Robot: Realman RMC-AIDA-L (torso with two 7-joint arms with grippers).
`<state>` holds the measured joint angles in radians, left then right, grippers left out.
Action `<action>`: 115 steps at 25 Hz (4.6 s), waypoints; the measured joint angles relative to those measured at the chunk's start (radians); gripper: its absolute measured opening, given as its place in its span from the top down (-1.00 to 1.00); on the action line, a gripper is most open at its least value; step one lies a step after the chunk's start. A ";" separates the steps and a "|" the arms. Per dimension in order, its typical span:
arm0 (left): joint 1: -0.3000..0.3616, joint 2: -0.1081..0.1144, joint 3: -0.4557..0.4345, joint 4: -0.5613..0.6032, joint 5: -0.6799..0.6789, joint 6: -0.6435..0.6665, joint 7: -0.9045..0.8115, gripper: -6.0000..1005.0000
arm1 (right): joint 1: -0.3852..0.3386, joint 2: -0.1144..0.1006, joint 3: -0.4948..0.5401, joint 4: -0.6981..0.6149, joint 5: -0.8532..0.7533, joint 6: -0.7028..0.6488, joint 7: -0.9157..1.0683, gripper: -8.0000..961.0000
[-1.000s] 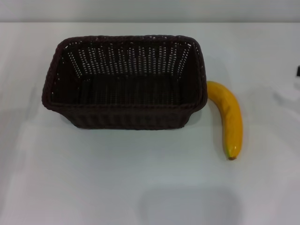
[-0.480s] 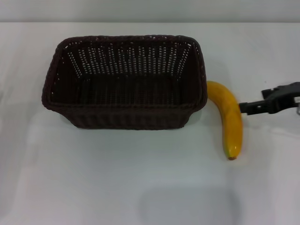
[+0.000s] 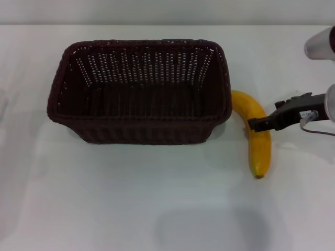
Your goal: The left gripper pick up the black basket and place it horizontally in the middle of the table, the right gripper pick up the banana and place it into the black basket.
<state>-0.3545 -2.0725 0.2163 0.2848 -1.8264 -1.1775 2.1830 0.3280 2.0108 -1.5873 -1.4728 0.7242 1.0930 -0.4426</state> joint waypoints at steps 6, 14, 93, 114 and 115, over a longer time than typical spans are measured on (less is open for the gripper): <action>-0.003 -0.001 0.002 0.001 0.000 -0.001 0.004 -0.43 | 0.029 0.000 -0.014 0.063 -0.006 -0.036 0.007 -0.75; -0.009 -0.001 0.003 0.000 0.001 -0.003 0.018 -0.43 | 0.062 0.002 -0.023 0.127 -0.016 -0.054 0.010 -0.73; -0.027 -0.009 -0.006 -0.070 -0.021 -0.109 0.092 -0.43 | 0.042 0.007 0.902 1.334 1.658 0.218 -2.480 -0.79; 0.022 -0.014 -0.006 -0.145 -0.207 -0.142 0.191 -0.43 | 0.034 0.006 0.939 1.393 1.662 0.213 -2.415 -0.79; 0.024 -0.014 -0.006 -0.145 -0.212 -0.143 0.193 -0.43 | 0.035 0.006 0.939 1.392 1.663 0.213 -2.412 -0.79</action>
<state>-0.3309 -2.0861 0.2102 0.1397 -2.0386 -1.3202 2.3758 0.3628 2.0171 -0.6483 -0.0806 2.3869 1.3061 -2.8550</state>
